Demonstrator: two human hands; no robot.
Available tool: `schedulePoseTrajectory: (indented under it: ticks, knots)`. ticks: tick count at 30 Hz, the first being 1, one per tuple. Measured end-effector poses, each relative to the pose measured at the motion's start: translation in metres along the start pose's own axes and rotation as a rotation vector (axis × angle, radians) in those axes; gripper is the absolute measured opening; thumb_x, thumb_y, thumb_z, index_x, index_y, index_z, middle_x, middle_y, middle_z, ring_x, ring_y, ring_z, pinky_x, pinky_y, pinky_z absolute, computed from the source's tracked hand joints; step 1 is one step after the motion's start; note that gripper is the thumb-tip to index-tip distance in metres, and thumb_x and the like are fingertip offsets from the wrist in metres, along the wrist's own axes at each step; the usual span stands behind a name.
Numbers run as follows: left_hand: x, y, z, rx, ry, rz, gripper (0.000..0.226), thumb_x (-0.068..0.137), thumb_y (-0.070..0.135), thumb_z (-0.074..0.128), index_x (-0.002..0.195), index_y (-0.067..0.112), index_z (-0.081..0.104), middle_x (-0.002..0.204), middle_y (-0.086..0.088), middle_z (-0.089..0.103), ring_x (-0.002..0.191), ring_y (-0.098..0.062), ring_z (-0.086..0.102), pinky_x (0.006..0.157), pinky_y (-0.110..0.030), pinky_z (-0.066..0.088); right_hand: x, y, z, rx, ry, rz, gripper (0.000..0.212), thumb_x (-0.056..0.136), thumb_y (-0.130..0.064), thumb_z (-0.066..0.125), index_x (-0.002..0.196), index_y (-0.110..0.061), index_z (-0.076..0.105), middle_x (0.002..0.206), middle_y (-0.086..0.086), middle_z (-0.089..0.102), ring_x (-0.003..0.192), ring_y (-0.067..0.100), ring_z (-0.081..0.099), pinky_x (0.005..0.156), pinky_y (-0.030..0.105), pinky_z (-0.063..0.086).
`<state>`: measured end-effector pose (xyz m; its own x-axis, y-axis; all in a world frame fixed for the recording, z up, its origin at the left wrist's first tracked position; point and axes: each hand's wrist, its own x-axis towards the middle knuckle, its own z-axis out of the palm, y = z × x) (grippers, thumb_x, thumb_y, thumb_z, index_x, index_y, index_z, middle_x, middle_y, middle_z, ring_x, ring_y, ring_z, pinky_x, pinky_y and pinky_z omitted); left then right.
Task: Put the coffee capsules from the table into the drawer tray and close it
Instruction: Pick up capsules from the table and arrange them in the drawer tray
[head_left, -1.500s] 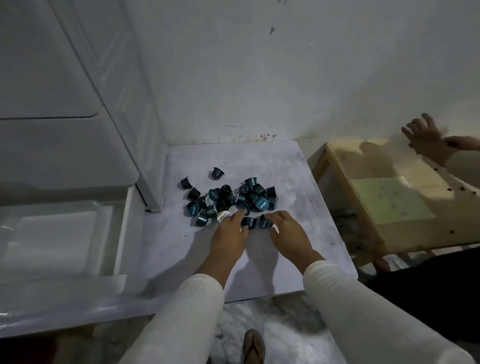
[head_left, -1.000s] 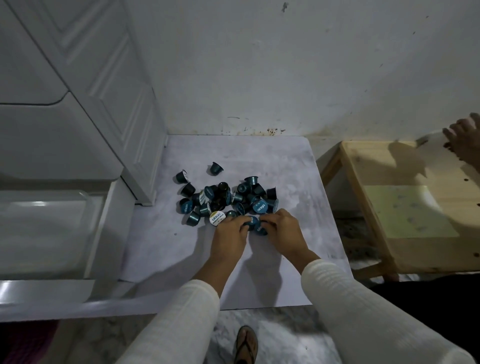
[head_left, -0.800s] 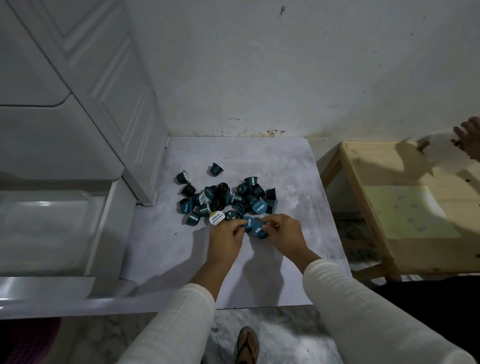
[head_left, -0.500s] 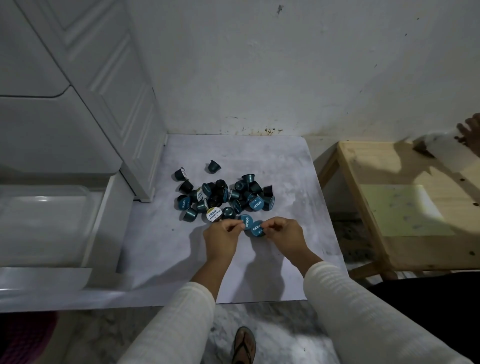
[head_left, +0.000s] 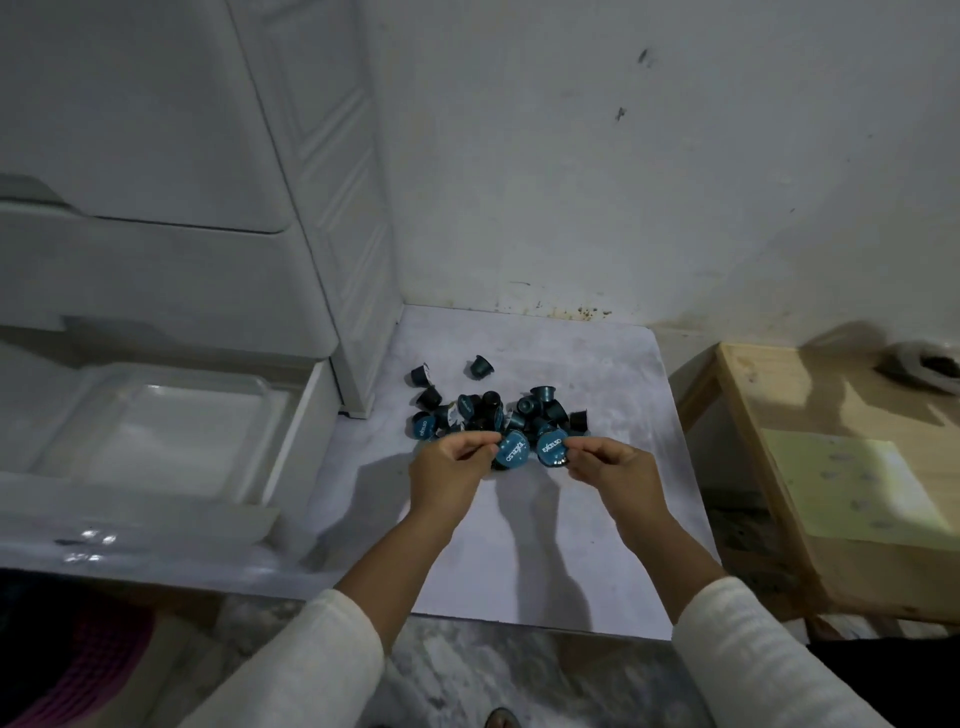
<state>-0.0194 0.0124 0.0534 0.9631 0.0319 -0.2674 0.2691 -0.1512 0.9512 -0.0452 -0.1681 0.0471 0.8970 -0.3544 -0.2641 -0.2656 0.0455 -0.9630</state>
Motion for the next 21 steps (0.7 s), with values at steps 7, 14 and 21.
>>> schedulePoseTrajectory:
  ticks: [7, 14, 21]
  knots:
    - [-0.009, 0.059, -0.091, -0.033, -0.105, 0.09, 0.014, 0.084, 0.005, 0.065, 0.091, 0.014, 0.072, 0.078, 0.003, 0.07, 0.062, 0.004, 0.063, 0.052, -0.004, 0.045, -0.021, -0.067, 0.039, -0.012, -0.195, -0.088, 0.016, 0.082, 0.002, 0.062, 0.084, -0.011, 0.072, 0.072, -0.002, 0.073, 0.064, 0.008, 0.067, 0.057, 0.012, 0.053]
    - [0.007, 0.089, -0.219, 0.116, -0.221, 0.147, 0.015, 0.083, 0.0, 0.064, 0.088, 0.013, 0.071, 0.07, 0.011, 0.074, 0.068, 0.002, 0.068, 0.065, -0.007, 0.053, -0.036, -0.114, 0.126, -0.134, -0.413, -0.162, 0.016, 0.08, 0.0, 0.065, 0.082, -0.013, 0.074, 0.078, 0.0, 0.075, 0.071, 0.012, 0.069, 0.066, 0.016, 0.056]
    - [0.066, 0.083, -0.356, 0.505, -0.359, 0.112, 0.015, 0.083, 0.008, 0.066, 0.085, 0.022, 0.072, 0.081, 0.011, 0.076, 0.076, 0.003, 0.068, 0.07, -0.007, 0.052, -0.042, -0.122, 0.261, -0.328, -0.607, -0.193, 0.014, 0.082, 0.001, 0.063, 0.088, -0.007, 0.072, 0.077, -0.001, 0.072, 0.063, 0.001, 0.066, 0.06, 0.009, 0.05]
